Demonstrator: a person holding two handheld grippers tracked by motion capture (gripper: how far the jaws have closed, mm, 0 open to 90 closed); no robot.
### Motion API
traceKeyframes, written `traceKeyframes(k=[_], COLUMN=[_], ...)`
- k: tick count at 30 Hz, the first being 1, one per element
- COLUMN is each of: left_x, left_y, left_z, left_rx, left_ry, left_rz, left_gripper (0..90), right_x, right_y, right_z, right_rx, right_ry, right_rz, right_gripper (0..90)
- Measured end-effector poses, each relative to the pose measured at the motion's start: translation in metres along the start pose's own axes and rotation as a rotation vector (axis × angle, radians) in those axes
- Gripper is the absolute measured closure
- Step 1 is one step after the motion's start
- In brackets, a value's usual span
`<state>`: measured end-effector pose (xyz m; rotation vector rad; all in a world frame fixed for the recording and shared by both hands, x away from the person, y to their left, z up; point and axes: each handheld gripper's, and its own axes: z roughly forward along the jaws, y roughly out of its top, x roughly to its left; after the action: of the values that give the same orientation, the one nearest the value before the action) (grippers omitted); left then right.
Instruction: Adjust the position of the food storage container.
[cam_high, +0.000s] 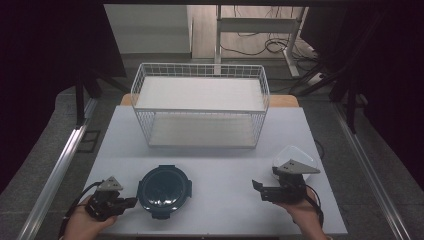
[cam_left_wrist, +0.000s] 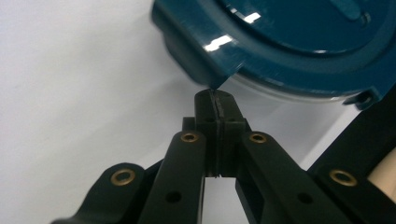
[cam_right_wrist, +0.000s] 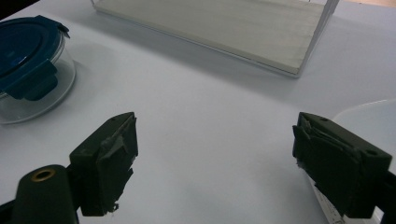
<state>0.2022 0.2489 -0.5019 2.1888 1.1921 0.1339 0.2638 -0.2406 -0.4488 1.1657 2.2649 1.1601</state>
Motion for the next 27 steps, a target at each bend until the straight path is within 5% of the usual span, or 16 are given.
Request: traceKeyframes(k=[8,20,27], left_x=[0.001,-0.004,-0.016], left_y=[0.002,0.007,0.019], left_z=[0.010,0.013,0.020], left_rx=[0.010,0.016,0.026], left_ry=[-0.037,-0.001,-0.013], left_rz=[-0.006,-0.005,0.035], left_gripper=[90.0,90.0,90.0], right_x=[0.000,0.002,0.002], right_y=[-0.001,-0.001,0.002], right_z=[0.002,0.006,0.005], right_rx=[0.009,0.022,0.019], right_ry=[0.003,0.011,0.014], right_rz=[0.001,-0.002,-0.002], right_gripper=[14.0,14.0,14.0])
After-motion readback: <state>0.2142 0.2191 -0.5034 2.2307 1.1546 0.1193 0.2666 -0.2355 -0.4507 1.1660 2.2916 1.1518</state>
